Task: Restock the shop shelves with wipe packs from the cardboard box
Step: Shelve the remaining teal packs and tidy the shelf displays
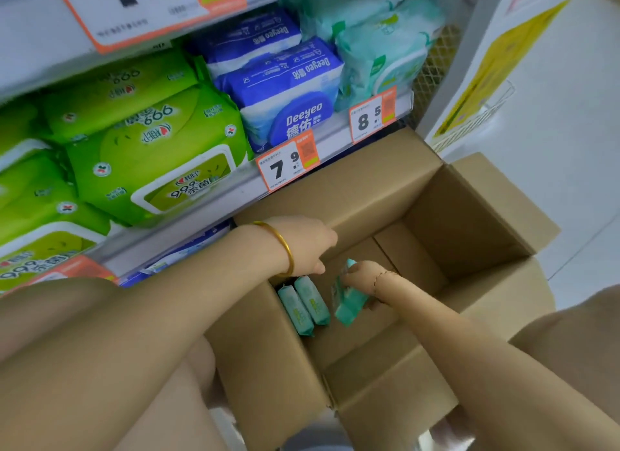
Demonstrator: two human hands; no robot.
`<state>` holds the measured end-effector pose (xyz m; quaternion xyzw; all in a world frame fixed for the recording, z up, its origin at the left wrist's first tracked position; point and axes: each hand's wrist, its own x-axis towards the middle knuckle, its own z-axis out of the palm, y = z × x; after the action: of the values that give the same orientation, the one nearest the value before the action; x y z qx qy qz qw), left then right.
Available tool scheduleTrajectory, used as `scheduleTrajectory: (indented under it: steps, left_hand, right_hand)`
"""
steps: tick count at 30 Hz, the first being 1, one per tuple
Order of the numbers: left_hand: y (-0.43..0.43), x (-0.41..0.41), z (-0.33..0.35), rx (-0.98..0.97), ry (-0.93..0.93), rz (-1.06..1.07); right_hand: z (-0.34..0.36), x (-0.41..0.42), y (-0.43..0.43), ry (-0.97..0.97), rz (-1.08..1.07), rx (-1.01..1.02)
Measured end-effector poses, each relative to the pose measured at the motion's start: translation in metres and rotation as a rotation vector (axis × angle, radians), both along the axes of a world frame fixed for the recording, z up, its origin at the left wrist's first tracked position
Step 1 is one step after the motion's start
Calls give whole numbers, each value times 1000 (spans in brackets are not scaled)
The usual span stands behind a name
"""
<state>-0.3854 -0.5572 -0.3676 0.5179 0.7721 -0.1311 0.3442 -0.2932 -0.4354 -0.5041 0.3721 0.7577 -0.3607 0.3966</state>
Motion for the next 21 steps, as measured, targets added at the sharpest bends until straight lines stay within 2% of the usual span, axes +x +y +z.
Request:
scheduleTrajectory:
  steps: [4,8,12,16,18,21]
  left_hand:
    - [6,11,1,-20,-126,98]
    - [11,25,-3,63,-164,180]
    - [15,39,-1,378,-175,308]
    - [14,31,6,529,-167,459]
    - [12,24,10,578,-364,692]
    - [7,19,24,652,-698,979]
  right_hand:
    - [77,3,26,-35,-507,-380]
    - [120,17,41,92,-584,-612]
    - [140,26,48,236,-605,-718]
    - [151,34,47,397,-630,-738]
    - [156,35,48,513,-635,-657]
    - [155,33,49,650,-578,-359]
